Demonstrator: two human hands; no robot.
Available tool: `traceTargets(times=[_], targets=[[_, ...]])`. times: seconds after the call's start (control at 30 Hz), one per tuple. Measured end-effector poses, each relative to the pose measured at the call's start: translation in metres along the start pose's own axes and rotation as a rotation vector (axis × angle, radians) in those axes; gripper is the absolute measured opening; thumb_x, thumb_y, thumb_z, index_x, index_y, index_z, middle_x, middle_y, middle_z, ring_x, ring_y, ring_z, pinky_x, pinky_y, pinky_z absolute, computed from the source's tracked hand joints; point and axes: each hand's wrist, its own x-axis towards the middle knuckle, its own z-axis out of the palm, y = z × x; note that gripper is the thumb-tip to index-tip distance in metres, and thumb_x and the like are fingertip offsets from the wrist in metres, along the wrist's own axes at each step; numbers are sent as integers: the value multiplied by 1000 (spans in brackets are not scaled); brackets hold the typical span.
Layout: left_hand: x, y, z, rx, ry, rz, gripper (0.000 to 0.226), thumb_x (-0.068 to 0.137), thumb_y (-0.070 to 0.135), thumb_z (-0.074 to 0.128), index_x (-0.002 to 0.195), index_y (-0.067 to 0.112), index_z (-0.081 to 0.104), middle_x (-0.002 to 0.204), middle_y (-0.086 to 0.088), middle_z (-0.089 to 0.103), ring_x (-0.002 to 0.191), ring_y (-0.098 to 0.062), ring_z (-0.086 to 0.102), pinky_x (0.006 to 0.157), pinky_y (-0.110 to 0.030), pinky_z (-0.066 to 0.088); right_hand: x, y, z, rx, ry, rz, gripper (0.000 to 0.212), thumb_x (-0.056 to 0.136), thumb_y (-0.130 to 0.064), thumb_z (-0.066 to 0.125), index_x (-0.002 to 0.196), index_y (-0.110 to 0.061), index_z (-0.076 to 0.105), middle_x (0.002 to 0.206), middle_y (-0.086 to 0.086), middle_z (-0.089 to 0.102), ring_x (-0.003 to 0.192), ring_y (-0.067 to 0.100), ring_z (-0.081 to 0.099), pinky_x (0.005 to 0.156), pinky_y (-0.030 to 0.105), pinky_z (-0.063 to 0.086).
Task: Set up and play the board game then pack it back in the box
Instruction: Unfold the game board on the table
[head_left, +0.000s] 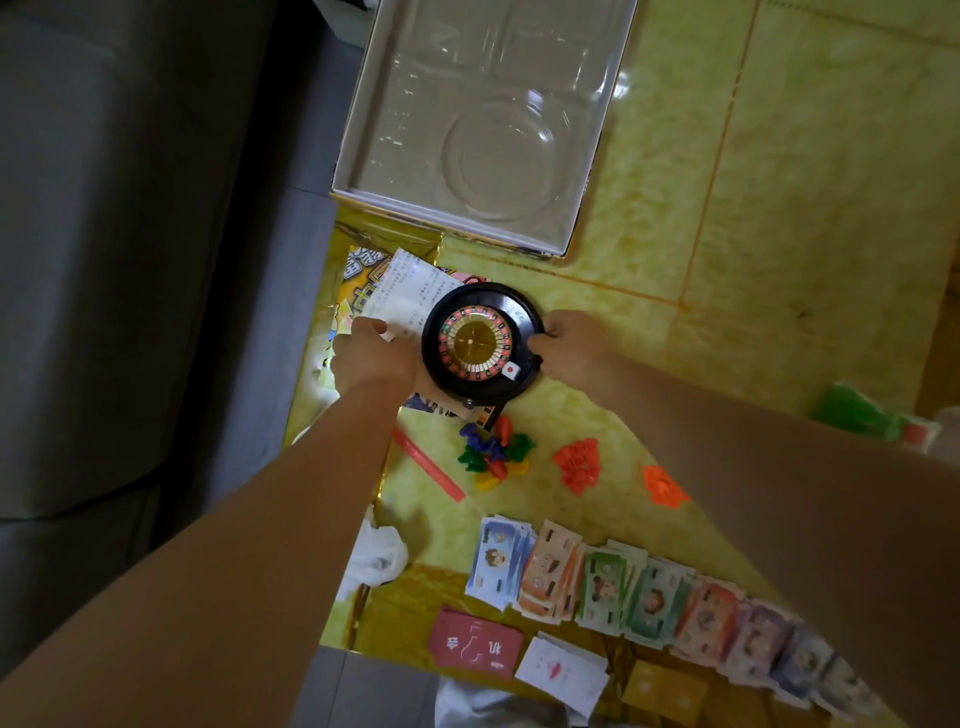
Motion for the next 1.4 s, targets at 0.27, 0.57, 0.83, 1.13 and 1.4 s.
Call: traceTargets(times=[0.27,0.57,0.83,1.13,1.4], targets=[[3,-6,12,132,109,97,65,83,18,69,137,6,36,140,-17,33,128,-34,36,99,-44,39,-4,28,-32,239,37,105,36,94,0,48,65,-16,34,63,11,36,54,20,39,54,29,32],[-3,-5,27,95,79,133,56,79,26,72,124,8,45,130,-16,44,124,-33,36,97,-35,30,-1,33,-33,254,28,144,30,94,-2,48,69,-15,38,65,11,39,57,21,39,58,32,34],[-3,3,27,137,46,74,63,78,36,75,125,4,47,133,-17,35,127,-33,29,96,-39,37,1,31,-30,270,8,148,11,96,-3,45,87,-7,47,65,9,43,57,18,43,57,28,38],[2,-4,19,168,216,-10,63,81,26,69,129,-1,38,135,-21,39,126,-37,37,101,-44,33,7,19,-18,264,-56,117,13,95,-2,46,85,-9,45,71,11,41,60,20,41,57,30,35],[16,-10,5,80,65,8,43,84,44,58,108,9,63,113,-20,59,105,-40,55,91,-48,47,10,12,-15,225,-32,122,4,96,-4,47,95,-8,47,78,14,47,68,23,44,66,34,37]])
